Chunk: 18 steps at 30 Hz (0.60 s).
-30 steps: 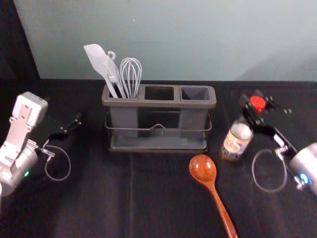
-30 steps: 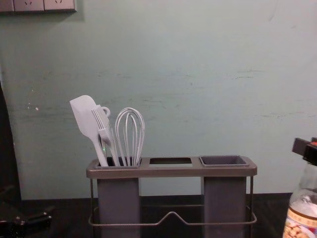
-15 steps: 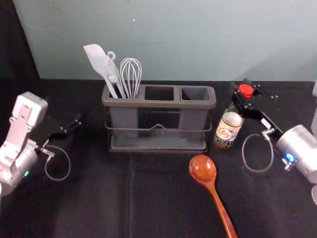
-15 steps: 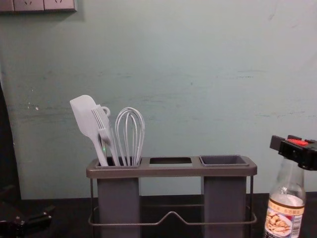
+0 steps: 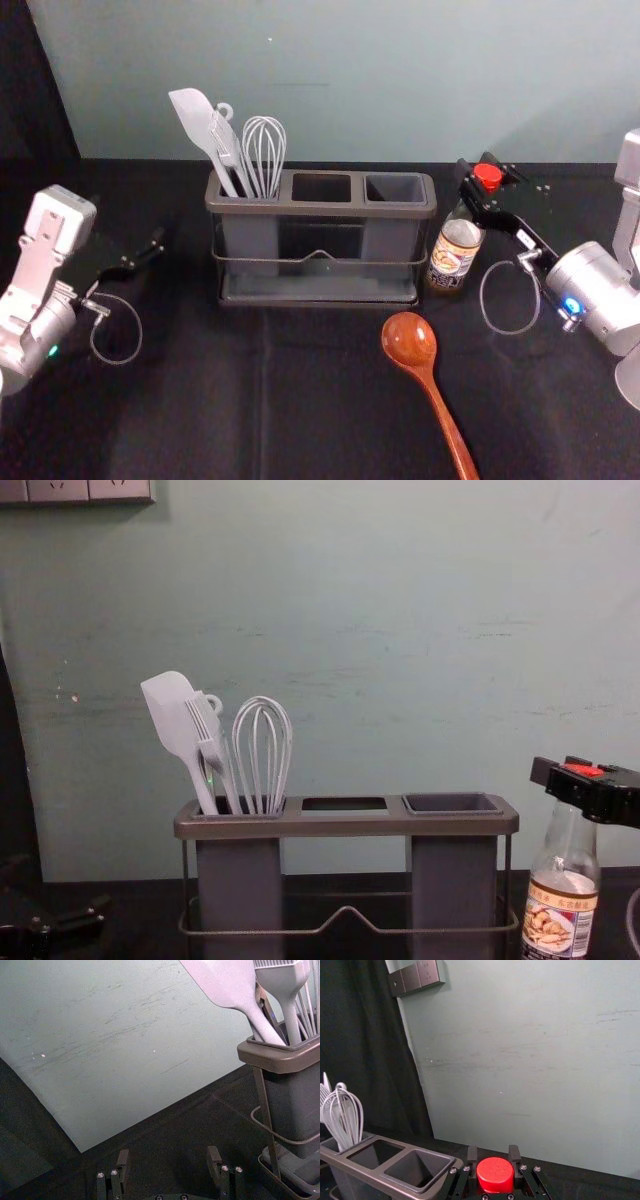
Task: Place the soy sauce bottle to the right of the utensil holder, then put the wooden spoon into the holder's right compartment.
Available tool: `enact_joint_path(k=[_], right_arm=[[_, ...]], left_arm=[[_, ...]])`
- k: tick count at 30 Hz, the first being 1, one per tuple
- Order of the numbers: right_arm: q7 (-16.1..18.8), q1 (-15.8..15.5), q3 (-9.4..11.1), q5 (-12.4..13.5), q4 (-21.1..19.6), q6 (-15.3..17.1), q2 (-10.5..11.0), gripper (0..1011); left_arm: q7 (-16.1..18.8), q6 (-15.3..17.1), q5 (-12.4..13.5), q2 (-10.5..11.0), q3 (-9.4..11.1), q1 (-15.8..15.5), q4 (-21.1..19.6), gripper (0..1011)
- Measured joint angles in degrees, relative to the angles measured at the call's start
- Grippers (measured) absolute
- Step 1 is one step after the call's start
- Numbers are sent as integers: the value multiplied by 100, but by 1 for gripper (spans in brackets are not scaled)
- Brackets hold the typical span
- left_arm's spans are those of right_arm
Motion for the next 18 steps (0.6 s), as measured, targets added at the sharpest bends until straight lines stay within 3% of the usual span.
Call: enact_joint_path(k=[18], right_arm=[[33,88,-5,-4,304,-190,-126,386]], left_arm=[[0,0,0,0,0,0,0,1000]])
